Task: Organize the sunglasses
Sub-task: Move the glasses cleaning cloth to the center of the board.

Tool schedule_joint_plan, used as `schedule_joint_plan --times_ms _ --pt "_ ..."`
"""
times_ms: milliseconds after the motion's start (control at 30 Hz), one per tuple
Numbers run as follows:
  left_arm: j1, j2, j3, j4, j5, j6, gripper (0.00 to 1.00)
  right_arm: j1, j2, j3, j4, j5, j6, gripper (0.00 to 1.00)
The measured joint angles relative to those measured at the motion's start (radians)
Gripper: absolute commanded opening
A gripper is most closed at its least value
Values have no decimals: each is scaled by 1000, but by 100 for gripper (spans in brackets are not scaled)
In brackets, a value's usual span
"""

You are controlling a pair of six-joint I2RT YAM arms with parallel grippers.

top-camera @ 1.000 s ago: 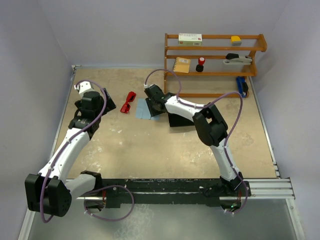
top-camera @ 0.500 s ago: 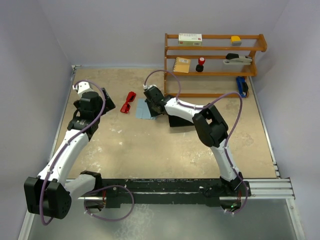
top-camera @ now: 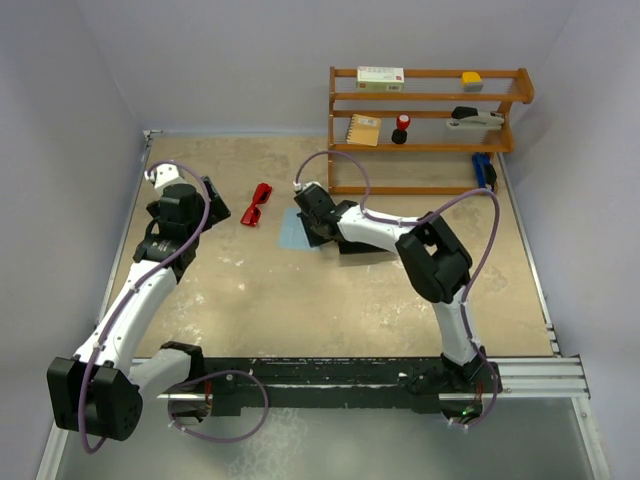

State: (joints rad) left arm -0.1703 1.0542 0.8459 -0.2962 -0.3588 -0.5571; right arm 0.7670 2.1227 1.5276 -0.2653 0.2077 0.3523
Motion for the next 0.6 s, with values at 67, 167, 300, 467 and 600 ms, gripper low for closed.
schedule_joint_plan --times_ms 67,167,300,467,600 --pt "0 0 0 0 1 0 99 9 -28 -40 0 -2 5 0" --pt "0 0 0 0 4 0 99 26 -71 -101 2 -17 15 0" --pt "0 0 0 0 6 0 99 70 -133 -185 -5 -26 31 0" --pt "0 0 0 2 8 -1 99 135 -198 -270 -13 -46 57 0" --pt "0 0 0 2 9 -1 99 176 -256 -347 -19 -62 81 0"
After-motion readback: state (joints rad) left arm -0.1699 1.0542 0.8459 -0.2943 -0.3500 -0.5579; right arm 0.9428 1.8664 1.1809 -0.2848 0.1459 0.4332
